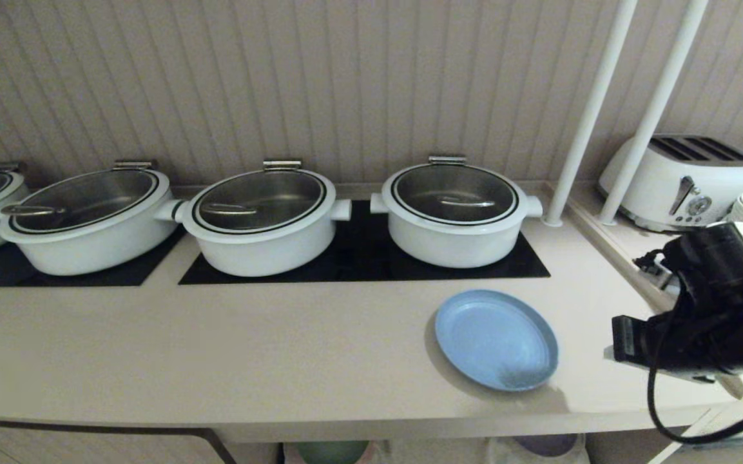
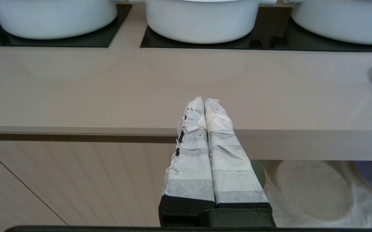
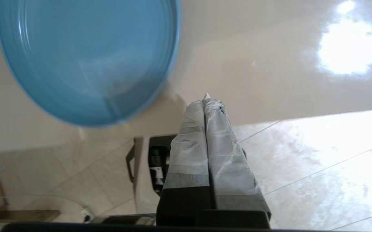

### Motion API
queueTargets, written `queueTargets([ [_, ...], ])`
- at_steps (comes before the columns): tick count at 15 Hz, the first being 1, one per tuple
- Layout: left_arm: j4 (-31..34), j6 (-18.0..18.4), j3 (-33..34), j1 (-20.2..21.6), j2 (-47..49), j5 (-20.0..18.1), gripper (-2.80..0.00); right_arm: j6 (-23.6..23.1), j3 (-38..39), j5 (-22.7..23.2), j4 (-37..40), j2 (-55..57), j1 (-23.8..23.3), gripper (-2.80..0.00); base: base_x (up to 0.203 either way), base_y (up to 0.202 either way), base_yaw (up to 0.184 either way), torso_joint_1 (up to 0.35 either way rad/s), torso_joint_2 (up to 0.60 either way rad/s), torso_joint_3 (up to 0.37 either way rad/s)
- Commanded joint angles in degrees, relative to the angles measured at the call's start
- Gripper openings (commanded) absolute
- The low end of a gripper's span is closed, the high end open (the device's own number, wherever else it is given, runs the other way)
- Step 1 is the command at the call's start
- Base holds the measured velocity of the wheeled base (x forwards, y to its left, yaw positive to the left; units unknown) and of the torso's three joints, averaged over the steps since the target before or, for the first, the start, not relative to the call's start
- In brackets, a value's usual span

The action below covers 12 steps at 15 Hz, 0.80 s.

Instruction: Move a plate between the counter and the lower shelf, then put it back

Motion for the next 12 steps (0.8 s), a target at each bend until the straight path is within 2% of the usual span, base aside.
queueTargets([
  [1,-0.03,-0.04,0.0,0.02,0.0,0.02,-2.8,-0.83,2.11,-0.09,-0.02,-4.62,-0.06,-2.8,0.0,0.0,0.0,0.0,0.0,0.0],
  [8,-0.03,-0.04,0.0,0.02,0.0,0.02,-2.8,-1.42,6.67,-5.4,-0.13,-13.5,-0.1,-2.8,0.0,0.0,0.0,0.0,0.0,0.0],
  [12,-0.03,-0.04,0.0,0.02,0.0,0.02,-2.8,-6.82,10.9,-8.78,-1.69,-18.13,-0.6,-2.8,0.0,0.0,0.0,0.0,0.0,0.0],
])
